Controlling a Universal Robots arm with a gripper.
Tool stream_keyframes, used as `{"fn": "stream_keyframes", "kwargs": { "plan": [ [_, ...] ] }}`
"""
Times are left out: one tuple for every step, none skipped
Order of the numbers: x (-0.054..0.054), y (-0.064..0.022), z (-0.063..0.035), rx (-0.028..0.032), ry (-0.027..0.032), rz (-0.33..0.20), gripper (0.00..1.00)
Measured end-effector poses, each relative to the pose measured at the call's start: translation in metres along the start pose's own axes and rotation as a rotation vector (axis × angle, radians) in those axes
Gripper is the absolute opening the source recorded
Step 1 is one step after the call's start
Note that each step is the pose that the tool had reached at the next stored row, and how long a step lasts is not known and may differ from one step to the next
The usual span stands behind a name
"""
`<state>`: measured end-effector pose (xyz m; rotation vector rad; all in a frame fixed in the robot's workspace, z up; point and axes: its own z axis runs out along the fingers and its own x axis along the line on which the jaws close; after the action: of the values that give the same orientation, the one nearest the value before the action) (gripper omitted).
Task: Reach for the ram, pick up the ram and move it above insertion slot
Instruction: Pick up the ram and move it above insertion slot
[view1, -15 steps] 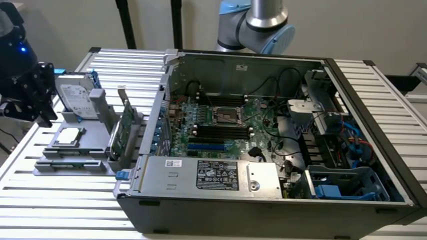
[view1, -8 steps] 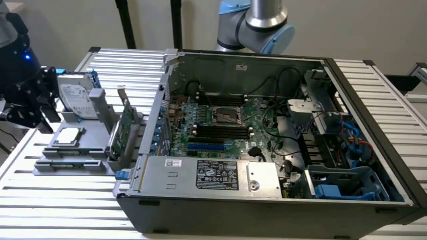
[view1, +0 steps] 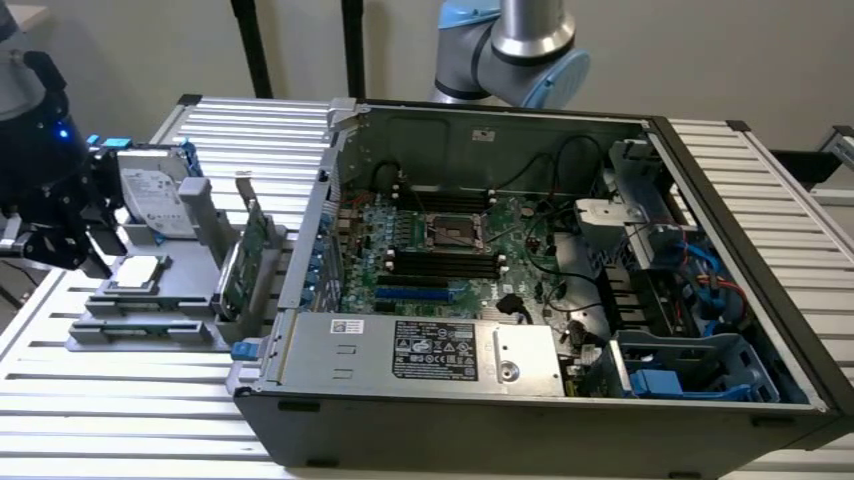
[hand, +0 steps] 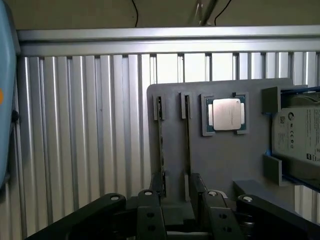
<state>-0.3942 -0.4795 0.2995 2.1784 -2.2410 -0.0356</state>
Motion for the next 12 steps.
{"fn": "stream_keyframes", "kwargs": {
  "plan": [
    [0.001,0.0,0.0018,0.0,0.0,0.0,0.36],
    [0.001,0.0,0.0038,0.0001,-0.0001,0.0,0.36],
    [0.002,0.0,0.0055,0.0,0.0,0.0,0.36],
    [0.002,0.0001,0.0074,0.0001,0.0,0.0,0.36],
    [0.003,0.0001,0.0091,0.0,0.0,0.0,0.36],
    [0.003,0.0001,0.011,0.0,0.0,0.0,0.36],
    [0.004,0.0001,0.0128,0.0001,0.0,0.0,0.36],
    [0.005,0.0001,0.0146,0.0,0.0,0.0,0.36],
    [0.005,0.0001,0.0164,0.0,0.0,0.0,0.36],
    [0.006,0.0001,0.0182,0.0001,0.0,0.0,0.36],
    [0.006,0.0001,0.0201,0.0001,-0.0001,0.0,0.36],
    [0.007,0.0001,0.0219,0.0001,-0.0001,0.0,0.36]
  ]
}}
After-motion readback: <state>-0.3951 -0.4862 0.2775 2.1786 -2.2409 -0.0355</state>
